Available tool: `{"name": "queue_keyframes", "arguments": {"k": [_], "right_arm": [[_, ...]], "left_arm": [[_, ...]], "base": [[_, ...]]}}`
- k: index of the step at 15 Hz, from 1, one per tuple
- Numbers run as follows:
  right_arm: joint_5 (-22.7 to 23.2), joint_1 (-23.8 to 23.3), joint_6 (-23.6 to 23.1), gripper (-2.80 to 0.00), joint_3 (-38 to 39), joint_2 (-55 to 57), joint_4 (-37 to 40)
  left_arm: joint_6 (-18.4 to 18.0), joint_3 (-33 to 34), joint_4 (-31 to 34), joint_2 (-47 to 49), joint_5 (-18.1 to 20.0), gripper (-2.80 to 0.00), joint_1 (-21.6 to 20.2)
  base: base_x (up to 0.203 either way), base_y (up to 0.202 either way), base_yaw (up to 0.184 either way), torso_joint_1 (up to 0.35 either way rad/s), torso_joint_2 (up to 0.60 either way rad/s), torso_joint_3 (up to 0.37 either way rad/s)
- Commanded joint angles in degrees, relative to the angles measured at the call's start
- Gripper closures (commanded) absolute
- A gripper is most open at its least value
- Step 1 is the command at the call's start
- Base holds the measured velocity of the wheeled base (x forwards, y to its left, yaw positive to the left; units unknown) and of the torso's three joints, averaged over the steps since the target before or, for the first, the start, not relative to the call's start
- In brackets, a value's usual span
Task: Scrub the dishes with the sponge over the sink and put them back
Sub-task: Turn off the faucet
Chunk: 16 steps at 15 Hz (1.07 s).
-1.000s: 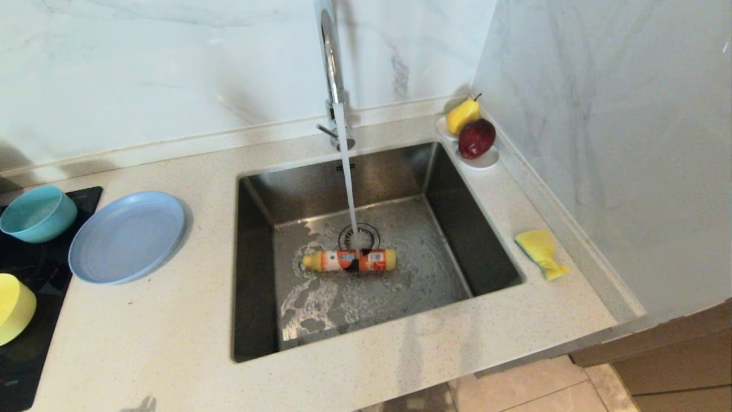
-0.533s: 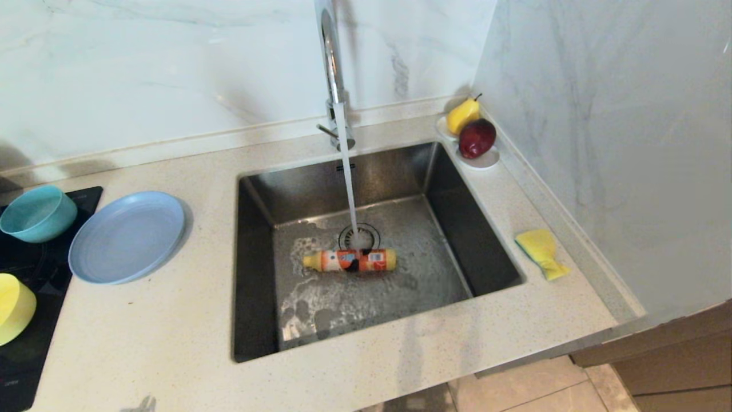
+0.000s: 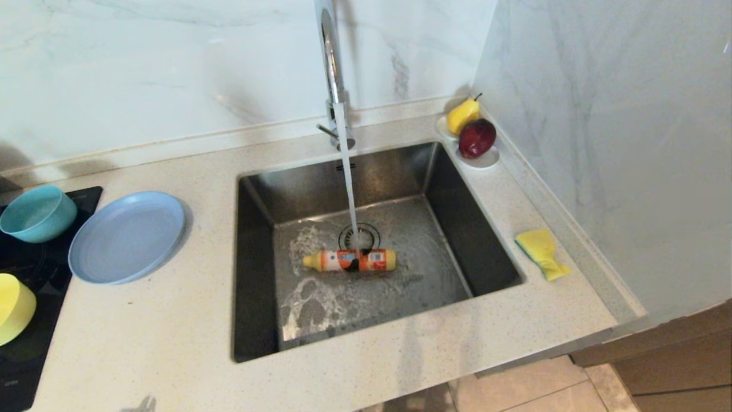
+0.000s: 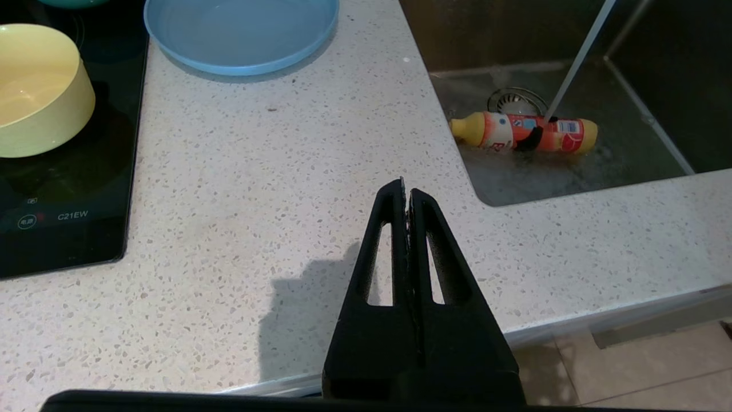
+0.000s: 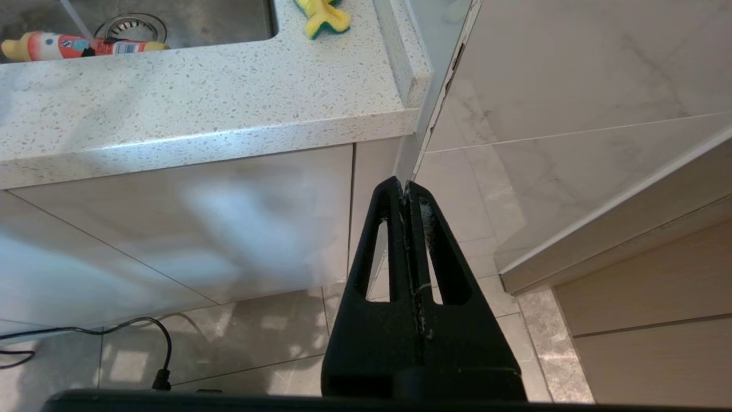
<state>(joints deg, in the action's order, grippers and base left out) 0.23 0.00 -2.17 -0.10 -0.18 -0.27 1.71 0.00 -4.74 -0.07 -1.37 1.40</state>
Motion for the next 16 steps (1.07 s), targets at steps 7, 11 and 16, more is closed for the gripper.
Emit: {"name": "queue_keyframes", "arguments": {"k": [7,11,16], "right_arm": [[0.04,0.0,-0.03,0.0,0.01,0.18,0.0],[0.04,0.0,-0.03,0.0,0.01,0.18,0.0],[0.04,0.0,-0.03,0.0,0.01,0.11,0.0]], "left_arm": [[0.05,1.93,-0.09,-0.1,-0.04,0.0,0.0],[-0.21,1.93,0.0,-0.01,-0.04,0.0,0.0],[-0.57,2.01,-0.15,-0.09,-0.03,0.0,0.0]], "base": [[0.0,0.0,0.0,0.0,0.0,0.0],[0.0,0.0,0.0,0.0,0.0,0.0],[0.0,0.0,0.0,0.0,0.0,0.0]]}}
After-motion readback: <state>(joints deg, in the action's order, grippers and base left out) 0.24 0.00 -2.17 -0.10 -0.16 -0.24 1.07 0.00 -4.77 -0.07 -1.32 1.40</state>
